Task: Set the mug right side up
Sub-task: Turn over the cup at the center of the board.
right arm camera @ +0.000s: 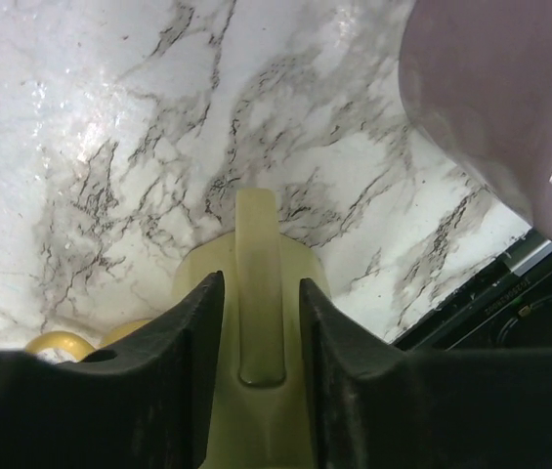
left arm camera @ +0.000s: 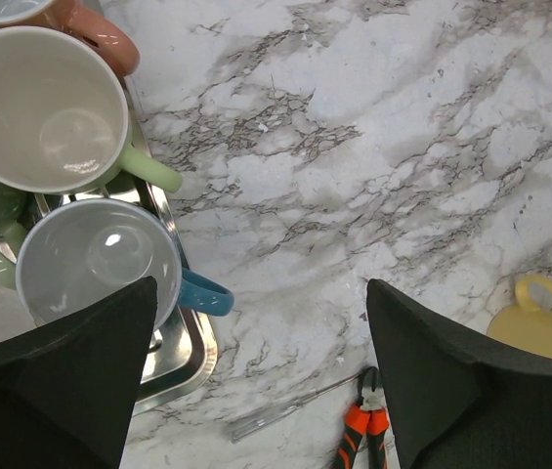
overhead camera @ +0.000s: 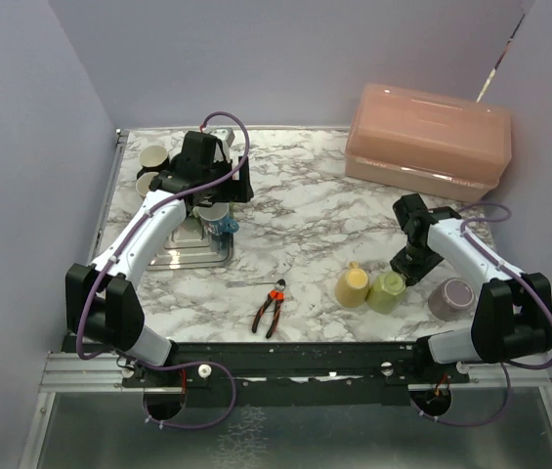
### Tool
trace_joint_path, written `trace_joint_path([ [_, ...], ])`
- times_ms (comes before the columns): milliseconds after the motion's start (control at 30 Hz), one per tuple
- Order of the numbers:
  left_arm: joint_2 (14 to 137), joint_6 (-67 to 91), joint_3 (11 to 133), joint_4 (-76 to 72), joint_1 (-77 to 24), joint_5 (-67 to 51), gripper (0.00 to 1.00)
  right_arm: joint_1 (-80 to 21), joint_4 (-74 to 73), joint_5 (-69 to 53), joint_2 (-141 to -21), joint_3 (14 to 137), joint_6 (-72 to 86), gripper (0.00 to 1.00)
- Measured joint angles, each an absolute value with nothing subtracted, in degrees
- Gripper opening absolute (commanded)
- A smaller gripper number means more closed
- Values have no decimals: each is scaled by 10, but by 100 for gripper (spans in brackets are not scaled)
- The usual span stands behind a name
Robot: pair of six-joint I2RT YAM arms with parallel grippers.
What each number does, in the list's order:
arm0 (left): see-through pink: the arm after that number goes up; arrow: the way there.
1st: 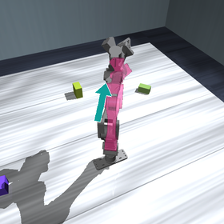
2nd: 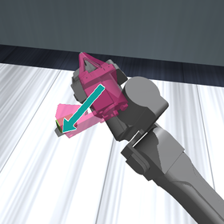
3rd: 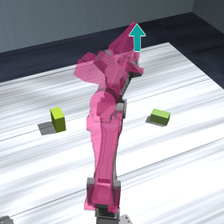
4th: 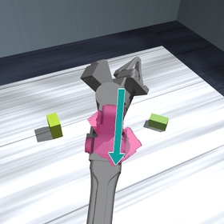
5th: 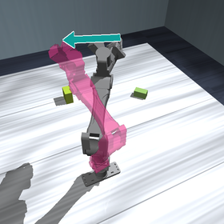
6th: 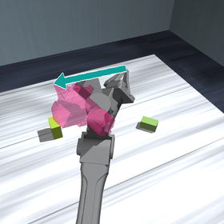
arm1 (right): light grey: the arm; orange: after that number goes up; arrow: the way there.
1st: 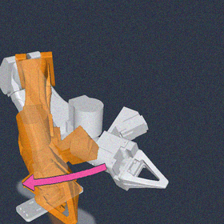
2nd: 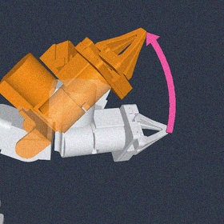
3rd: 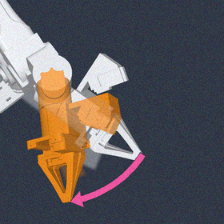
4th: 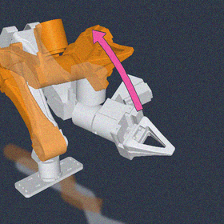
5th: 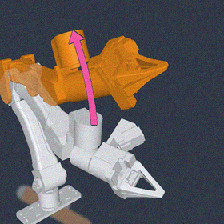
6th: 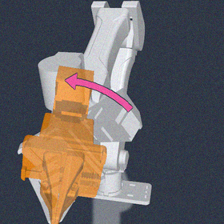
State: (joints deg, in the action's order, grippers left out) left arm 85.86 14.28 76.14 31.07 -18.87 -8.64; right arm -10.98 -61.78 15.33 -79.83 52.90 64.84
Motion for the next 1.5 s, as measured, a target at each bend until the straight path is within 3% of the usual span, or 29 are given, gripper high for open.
trace_joint_path([
  [400, 862, 143, 761, 313, -189, -81, 87, -109, -593, 145, -811, 532, 616, 1],
  [800, 870, 140, 762, 314, -189, -91, 87, -117, -536, 128, -867, 599, 556, 1],
  [1500, 910, 182, 780, 296, -189, -142, 88, -237, -356, 153, -906, 668, 399, 1],
])
